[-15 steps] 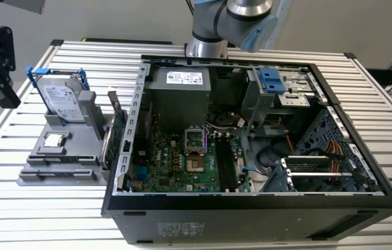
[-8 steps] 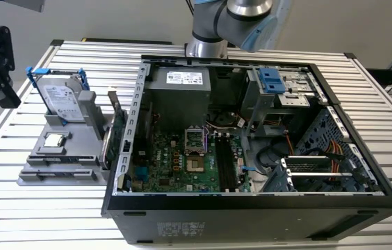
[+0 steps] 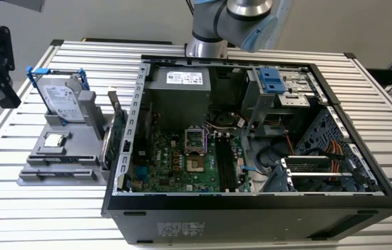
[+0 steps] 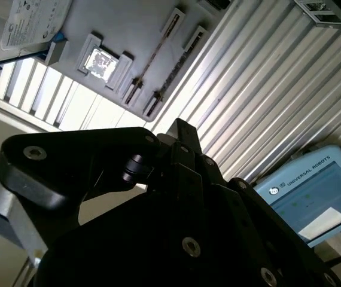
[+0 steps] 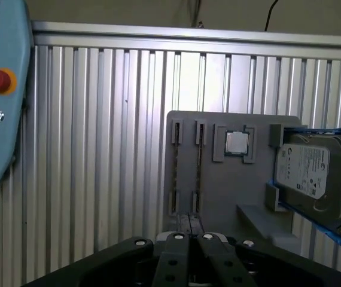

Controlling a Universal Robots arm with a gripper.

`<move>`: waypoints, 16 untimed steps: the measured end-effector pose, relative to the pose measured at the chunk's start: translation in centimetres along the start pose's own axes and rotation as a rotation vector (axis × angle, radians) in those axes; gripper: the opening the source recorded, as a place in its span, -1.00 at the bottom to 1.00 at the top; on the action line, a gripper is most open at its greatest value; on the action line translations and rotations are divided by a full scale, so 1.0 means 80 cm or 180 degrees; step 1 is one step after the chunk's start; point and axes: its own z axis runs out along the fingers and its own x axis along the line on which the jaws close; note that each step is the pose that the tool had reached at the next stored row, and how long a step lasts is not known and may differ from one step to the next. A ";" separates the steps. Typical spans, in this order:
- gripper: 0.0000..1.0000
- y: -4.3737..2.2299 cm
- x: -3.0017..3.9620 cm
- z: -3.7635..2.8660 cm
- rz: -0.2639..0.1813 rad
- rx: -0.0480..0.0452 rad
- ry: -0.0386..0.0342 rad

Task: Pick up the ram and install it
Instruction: 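Pick up the ram and move it above insertion slot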

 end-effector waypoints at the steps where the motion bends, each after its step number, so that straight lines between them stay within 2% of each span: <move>1: -1.00 0.0000 0.0000 0.0000 -0.0002 0.0000 0.0000; 8: -1.00 0.0000 0.0000 0.0000 -0.0014 0.0000 0.0000; 9: 1.00 0.0000 0.0000 0.0000 -0.0016 0.0000 0.0000; 16: 1.00 0.0000 0.0000 0.0000 -0.0029 0.0000 0.0000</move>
